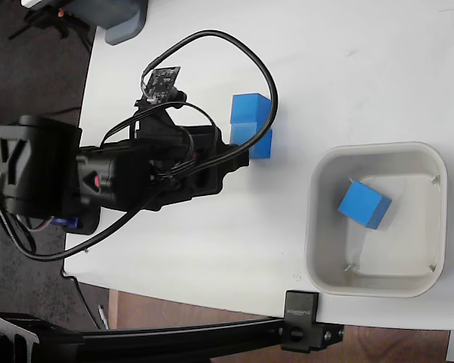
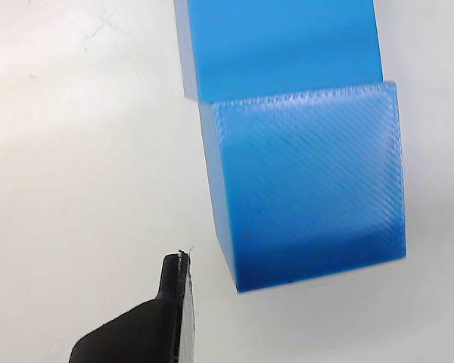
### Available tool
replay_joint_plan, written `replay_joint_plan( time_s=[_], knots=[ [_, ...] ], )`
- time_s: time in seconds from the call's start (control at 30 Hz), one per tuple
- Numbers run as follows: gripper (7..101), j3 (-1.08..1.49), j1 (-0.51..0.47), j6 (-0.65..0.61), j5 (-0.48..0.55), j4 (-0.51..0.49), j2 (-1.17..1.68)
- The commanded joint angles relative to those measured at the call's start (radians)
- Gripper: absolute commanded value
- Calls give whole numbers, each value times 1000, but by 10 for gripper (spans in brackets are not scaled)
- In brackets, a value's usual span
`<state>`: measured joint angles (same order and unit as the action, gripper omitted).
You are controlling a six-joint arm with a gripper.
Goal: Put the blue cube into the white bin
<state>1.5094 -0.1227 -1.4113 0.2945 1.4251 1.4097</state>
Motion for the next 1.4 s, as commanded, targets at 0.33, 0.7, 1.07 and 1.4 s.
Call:
replay_joint_plan(
  time_s=[0.33, 0.7, 1.07, 1.4],
  knots=[
    [946, -114, 20, -72, 15, 12, -60],
    [901, -138, 28, -101, 41, 28, -104],
    [882, -163, 44, -135, 52, 35, -123],
    [640, -164, 37, -140, 55, 21, -130]
  ],
)
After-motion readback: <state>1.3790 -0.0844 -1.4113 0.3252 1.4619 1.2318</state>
